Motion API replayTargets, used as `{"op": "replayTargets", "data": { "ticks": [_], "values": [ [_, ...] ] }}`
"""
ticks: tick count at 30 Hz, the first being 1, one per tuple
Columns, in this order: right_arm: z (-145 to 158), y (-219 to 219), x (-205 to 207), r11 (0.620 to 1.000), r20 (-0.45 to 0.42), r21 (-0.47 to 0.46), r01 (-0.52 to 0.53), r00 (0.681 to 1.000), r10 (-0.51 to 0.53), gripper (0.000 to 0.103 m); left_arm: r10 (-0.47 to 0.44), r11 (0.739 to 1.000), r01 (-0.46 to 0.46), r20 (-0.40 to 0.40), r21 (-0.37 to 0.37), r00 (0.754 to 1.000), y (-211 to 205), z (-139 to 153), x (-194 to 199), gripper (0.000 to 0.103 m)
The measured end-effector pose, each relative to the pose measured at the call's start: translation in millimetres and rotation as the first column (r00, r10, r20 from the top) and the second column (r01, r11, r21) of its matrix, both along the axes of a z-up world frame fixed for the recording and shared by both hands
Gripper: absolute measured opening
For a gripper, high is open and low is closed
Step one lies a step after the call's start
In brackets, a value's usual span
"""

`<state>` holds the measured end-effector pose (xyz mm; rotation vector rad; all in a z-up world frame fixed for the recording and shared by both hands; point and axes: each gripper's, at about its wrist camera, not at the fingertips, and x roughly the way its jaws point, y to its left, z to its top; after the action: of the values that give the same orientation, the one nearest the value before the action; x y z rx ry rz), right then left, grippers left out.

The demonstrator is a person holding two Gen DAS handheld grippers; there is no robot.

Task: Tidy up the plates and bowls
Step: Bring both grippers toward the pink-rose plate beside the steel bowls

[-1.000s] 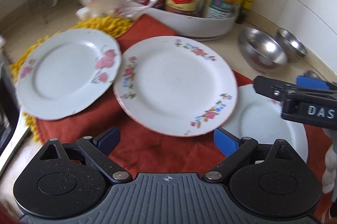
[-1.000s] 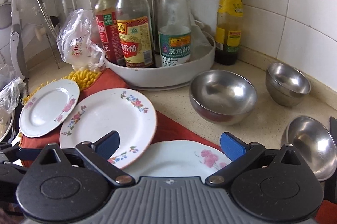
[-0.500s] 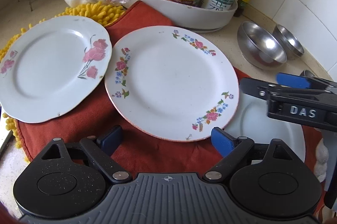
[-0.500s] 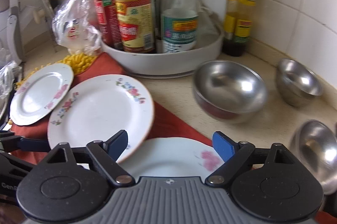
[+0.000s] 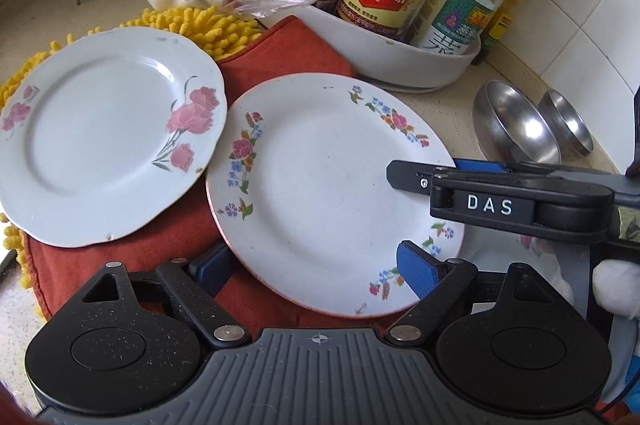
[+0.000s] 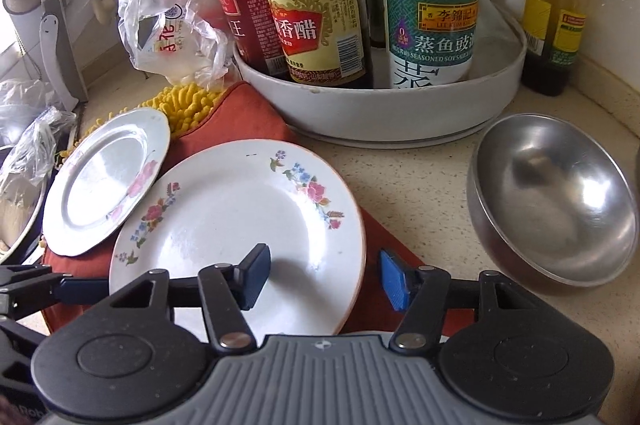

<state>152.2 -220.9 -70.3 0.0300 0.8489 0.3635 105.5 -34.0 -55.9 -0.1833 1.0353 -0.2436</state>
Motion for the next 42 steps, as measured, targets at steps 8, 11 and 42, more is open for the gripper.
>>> {"op": "replayTargets", "data": {
  "ticks": [8, 11, 42],
  "values": [
    [-4, -6, 8, 0.996, -0.027, 0.061, -0.063, 0.998, 0.065, 0.056, 0.035, 0.999, -0.035, 0.013, -0.007, 0.999, -4, -1, 6, 0.095],
    [-3, -2, 13, 0.995, -0.027, 0.043, -0.09, 0.995, 0.091, 0.058, 0.026, 1.0, -0.026, 0.02, 0.009, 0.999, -7, -2, 6, 0.097],
    [12, -16, -47, 0.975, -0.096, 0.211, -0.067, 0.991, 0.089, 0.057, 0.018, 1.0, -0.018, 0.078, -0.005, 0.997, 8, 10, -33, 0.095]
  ]
}}
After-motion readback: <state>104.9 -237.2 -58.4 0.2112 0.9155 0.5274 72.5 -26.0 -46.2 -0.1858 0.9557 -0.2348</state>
